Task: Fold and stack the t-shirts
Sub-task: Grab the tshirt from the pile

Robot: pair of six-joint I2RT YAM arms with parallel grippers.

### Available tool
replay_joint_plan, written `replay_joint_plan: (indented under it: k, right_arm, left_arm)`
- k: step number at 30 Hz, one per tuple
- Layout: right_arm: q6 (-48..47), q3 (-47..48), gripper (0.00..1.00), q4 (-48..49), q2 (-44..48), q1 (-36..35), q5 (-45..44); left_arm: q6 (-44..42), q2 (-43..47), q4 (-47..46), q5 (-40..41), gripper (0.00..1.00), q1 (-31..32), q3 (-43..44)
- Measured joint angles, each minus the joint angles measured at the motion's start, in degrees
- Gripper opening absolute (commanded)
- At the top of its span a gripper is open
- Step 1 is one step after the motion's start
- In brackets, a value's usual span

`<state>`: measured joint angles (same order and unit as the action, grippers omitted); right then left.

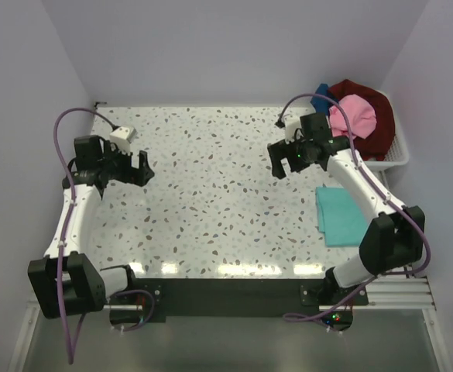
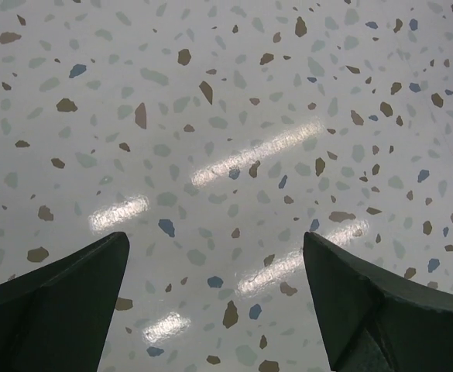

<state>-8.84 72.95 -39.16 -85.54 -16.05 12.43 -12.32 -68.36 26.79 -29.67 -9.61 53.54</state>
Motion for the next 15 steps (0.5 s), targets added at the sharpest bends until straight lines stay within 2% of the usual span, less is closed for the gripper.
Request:
replay_joint_plan:
  k: [4, 9, 15]
  right_arm:
    - [-0.15, 12.02, 0.99, -3.19, -6.23, 2.23, -1.51]
    - [0.79, 35.32, 0.99, -5.75, -16.44, 12.63, -2.45]
    - [3.17, 50.29, 0.99, -5.42, -24.68, 23.17, -7.26]
  left_arm:
    - [0.22, -2.43, 1.11, -1.75, 1.0, 0.0, 4.42]
    - [1.03, -2.91, 1.09, -2.21, 1.0, 0.0, 7.89]
    - [2.38, -2.91, 0.68, -3.1, 1.0, 0.0, 9.9]
